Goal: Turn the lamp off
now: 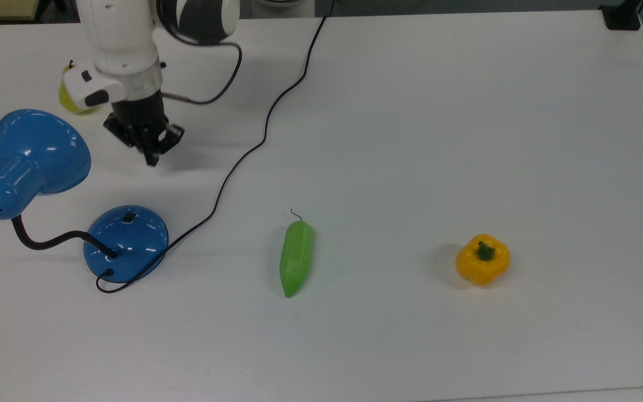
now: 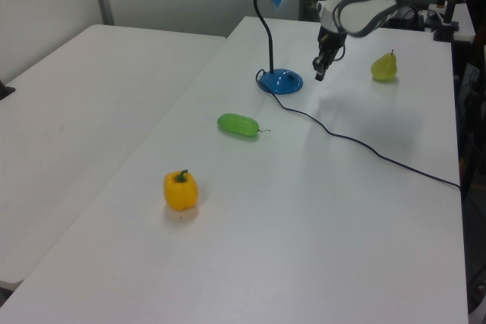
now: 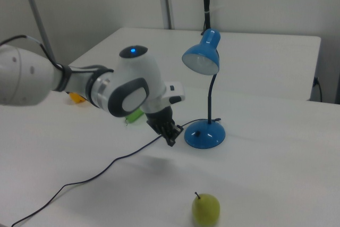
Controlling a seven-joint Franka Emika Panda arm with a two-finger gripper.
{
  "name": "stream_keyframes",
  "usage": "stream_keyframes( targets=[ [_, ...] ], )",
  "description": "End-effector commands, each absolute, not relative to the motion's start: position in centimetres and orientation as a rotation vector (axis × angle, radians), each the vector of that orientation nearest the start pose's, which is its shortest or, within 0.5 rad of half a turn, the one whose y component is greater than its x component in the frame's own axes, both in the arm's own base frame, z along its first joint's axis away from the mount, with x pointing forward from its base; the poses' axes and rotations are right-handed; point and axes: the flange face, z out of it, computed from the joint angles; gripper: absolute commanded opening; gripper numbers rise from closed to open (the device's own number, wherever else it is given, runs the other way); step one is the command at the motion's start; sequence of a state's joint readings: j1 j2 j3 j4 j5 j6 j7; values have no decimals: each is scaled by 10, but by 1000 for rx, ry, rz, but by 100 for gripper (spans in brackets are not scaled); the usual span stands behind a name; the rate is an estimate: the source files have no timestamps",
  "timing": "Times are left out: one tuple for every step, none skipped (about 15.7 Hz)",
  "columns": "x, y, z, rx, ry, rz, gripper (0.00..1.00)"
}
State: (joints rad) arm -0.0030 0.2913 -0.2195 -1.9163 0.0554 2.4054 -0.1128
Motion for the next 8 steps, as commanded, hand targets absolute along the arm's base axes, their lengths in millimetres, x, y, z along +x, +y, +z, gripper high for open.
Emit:
stream_keyframes(
  targets=[
    [586,-122,409,-3153,125,-133,60],
    [579,-121,422,-3143,125,-109,78],
    [573,-120,433,-3135,126,-84,100],
    [568,-119,443,-3127,139,-56,100],
    [566,-118,457,-3120,143,-49,100],
    [565,-118,470,-3111,153,-27,100],
    [564,-117,485,-3104,181,-6,100],
    [562,-117,499,-3092,230,12,100]
  ],
)
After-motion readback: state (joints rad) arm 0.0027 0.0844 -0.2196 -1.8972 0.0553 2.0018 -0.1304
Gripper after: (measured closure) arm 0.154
